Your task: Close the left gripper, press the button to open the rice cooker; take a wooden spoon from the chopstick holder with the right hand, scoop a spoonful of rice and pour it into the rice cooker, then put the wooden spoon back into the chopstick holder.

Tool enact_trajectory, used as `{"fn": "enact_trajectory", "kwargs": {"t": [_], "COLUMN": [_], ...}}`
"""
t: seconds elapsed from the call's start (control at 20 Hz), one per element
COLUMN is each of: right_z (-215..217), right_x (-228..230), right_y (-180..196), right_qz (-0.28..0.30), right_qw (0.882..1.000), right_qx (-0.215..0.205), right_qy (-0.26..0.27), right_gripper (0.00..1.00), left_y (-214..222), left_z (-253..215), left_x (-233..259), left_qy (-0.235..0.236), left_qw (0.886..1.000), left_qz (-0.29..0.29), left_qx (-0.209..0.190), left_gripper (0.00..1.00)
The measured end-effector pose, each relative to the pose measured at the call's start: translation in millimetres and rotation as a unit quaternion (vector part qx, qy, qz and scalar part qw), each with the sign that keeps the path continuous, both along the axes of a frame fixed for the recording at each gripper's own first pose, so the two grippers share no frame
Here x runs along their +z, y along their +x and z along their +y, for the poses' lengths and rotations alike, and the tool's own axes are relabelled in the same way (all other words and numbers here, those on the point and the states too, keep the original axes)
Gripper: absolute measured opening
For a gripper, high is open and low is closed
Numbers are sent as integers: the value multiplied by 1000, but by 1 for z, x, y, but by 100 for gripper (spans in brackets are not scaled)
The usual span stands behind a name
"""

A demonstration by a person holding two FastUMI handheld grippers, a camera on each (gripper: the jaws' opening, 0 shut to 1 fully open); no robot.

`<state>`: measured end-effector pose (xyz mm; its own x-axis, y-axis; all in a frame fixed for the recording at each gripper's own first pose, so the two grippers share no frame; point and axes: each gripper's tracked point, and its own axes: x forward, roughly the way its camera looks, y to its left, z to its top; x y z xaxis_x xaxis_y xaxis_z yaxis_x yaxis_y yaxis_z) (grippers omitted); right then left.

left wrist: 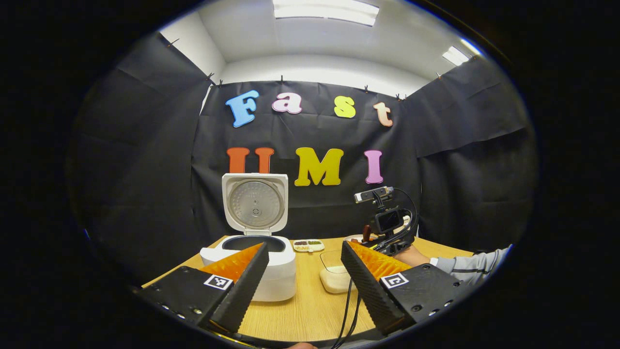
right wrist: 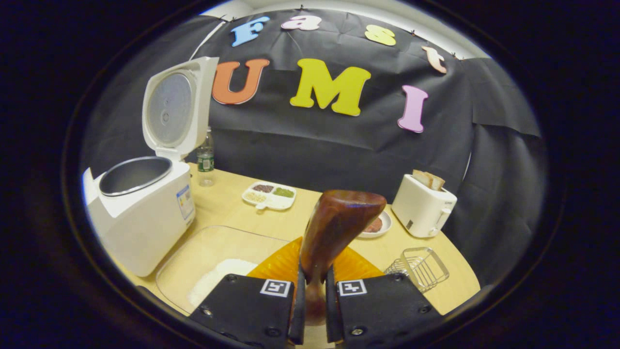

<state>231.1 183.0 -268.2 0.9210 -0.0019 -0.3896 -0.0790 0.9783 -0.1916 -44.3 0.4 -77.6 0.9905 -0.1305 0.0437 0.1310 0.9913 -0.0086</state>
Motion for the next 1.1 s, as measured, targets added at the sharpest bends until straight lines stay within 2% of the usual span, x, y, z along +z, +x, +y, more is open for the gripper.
{"fn": "enact_trajectory", "kwargs": {"t": [0.1,0.2,0.4,0.5,0.65,0.7,0.8,0.85,0.95,1.0,1.05,1.1], "right_z": [5,11,30,50,61,64,77,82,79,76,75,70], "right_x": [-9,-25,-25,-30,-28,-28,-26,-24,-23,-21,-18,-16], "right_y": [-4,-13,-24,-31,-31,-29,-27,-28,-25,-23,-24,-23], "right_qz": [18,58,81,101,104,103,119,133,152,155,154,150], "right_qw": [1000,996,987,974,960,954,932,915,892,884,879,876], "right_qx": [3,-1,7,16,11,9,23,28,14,8,6,2], "right_qy": [25,71,139,201,259,282,343,379,425,441,452,458], "right_gripper": [23,22,23,22,23,23,23,22,22,17,22,22], "left_y": [-2,0,1,0,0,0,0,2,1,1,-1,0], "left_z": [-1,3,9,9,9,8,18,27,30,29,28,27], "left_x": [-5,-6,-8,-6,-7,-8,-8,-10,-10,-10,-11,-11], "left_qy": [-5,-12,-18,-18,-17,-11,4,5,2,-2,-6,-9], "left_qw": [1000,1000,1000,1000,1000,1000,1000,999,999,999,999,999], "left_qz": [7,13,17,17,16,19,15,18,18,19,20,21], "left_qx": [-5,-4,6,6,5,1,15,28,35,34,33,31], "left_gripper": [95,95,96,96,96,96,96,96,96,96,96,95]}}
